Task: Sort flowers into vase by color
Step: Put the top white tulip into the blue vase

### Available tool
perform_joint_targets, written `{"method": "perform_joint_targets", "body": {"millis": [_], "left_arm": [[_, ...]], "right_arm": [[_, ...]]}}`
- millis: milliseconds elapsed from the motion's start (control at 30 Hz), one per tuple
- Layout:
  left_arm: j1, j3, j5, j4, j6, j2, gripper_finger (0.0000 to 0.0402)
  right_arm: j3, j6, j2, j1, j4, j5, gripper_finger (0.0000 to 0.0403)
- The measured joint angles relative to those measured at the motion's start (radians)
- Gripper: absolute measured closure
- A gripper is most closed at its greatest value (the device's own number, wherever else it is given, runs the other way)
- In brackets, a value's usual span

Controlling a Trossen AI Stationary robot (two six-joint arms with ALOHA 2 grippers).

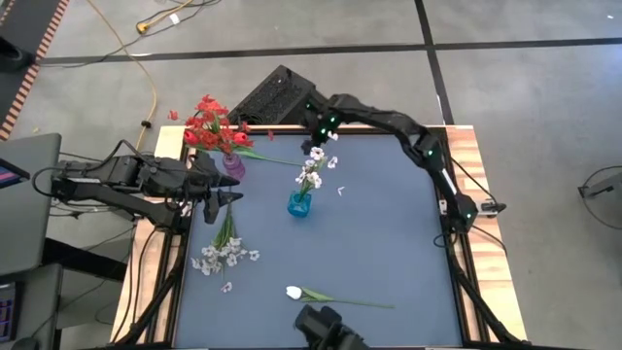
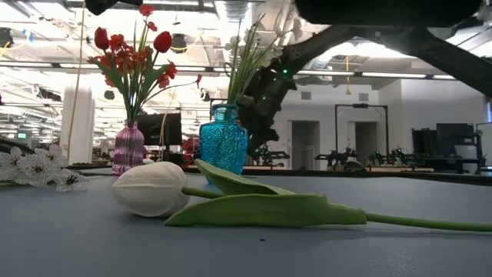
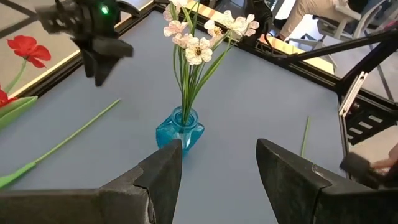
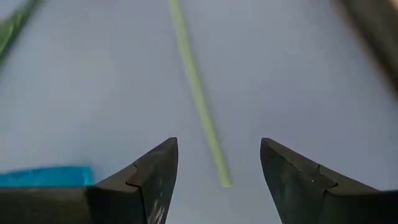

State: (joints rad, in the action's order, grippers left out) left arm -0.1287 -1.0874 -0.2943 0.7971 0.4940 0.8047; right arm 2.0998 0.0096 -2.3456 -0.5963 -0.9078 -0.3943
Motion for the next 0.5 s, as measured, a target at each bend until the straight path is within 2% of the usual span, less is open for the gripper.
{"method": "perform_joint_targets", "body": {"millis": [100, 233, 400, 500], "left_arm": [[0.000, 0.000, 0.001, 0.000, 0.017, 0.000, 0.0207], [0.000, 0.000, 0.001, 0.000, 0.026, 0.000, 0.0207], [0.000, 0.000, 0.000, 0.000, 0.026, 0.000, 0.0207], [0.000, 0.000, 0.000, -0.001, 0.033, 0.000, 0.0207]], "right_arm": [[0.000, -0.044, -0.001, 0.029, -0.024, 0.039, 0.0148], [0.001, -0.097, 0.000, 0.065, -0.044, 0.221, 0.0148], [0.002, -0.137, -0.013, 0.121, -0.035, 0.253, 0.0148], [0.000, -0.138, -0.042, 0.148, -0.012, 0.345, 0.0148]]}}
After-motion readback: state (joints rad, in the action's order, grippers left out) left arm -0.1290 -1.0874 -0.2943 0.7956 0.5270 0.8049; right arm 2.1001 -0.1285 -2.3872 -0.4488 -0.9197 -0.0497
